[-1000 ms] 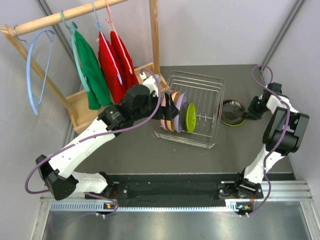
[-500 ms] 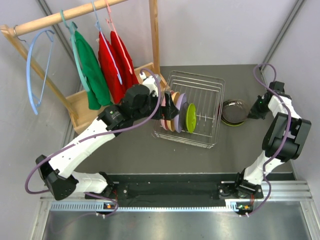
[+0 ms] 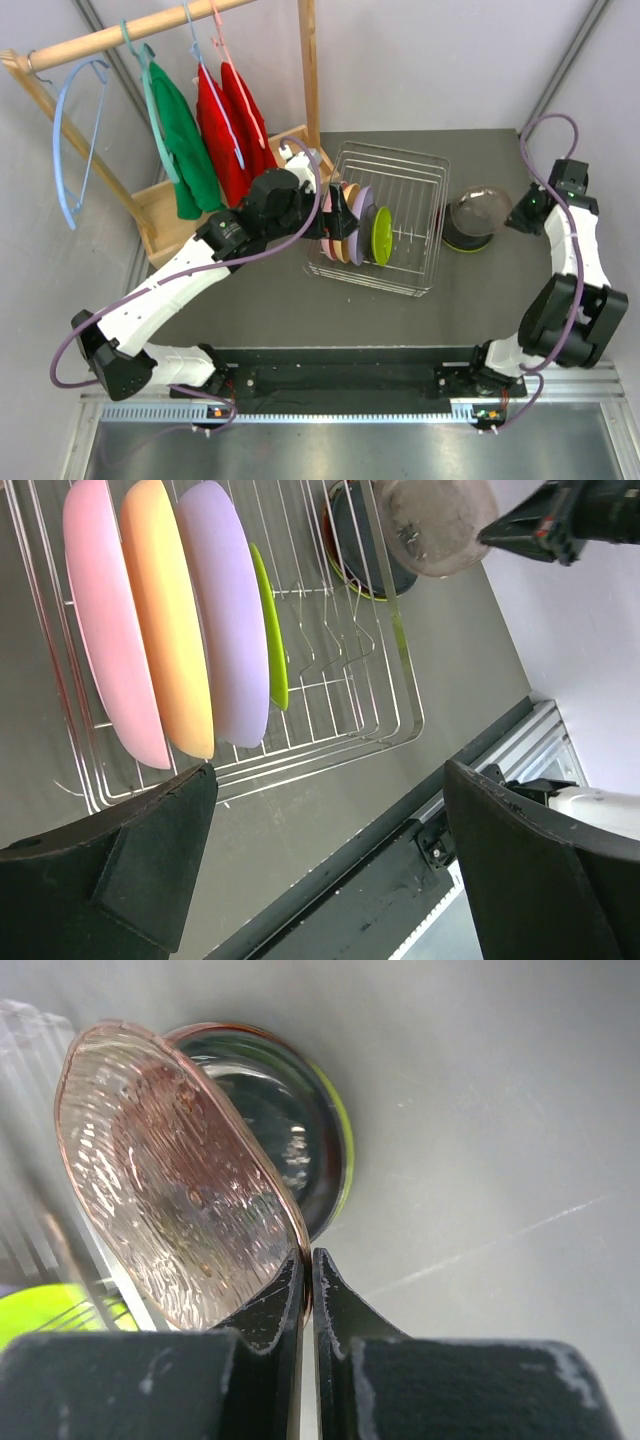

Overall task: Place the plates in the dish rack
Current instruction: Pick up the plate at the center of the board, then insert the plate into the dish rack.

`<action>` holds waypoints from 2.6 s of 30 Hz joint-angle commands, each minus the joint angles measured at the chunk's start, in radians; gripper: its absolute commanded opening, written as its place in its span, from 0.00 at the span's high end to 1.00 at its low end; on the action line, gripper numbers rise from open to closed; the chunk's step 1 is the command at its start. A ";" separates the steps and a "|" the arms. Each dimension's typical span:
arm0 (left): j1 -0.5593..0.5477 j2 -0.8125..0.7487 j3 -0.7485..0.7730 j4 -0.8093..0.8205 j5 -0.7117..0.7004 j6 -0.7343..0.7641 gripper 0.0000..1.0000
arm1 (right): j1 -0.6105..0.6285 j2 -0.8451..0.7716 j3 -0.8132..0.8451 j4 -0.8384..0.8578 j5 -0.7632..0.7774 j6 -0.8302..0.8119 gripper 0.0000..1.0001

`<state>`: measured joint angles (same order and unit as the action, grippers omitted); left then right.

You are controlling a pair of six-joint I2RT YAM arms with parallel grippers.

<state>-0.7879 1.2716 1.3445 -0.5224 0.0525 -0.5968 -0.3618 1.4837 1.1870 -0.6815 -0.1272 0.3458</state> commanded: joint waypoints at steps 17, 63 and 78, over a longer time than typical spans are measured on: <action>0.004 0.026 -0.024 0.209 0.055 -0.086 0.01 | 0.075 -0.514 -0.136 0.000 -0.425 0.096 1.00; -0.088 0.302 0.128 0.282 0.109 -0.137 0.97 | 0.308 -0.568 -0.218 0.005 -0.586 0.121 0.73; -0.197 0.465 0.407 -0.162 -0.469 0.034 1.00 | 0.296 -0.614 -0.106 -0.196 -0.042 0.071 0.24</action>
<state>-0.9760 1.7031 1.6855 -0.5674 -0.2283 -0.6231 -0.0662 0.8909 1.0367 -0.8616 -0.2890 0.4110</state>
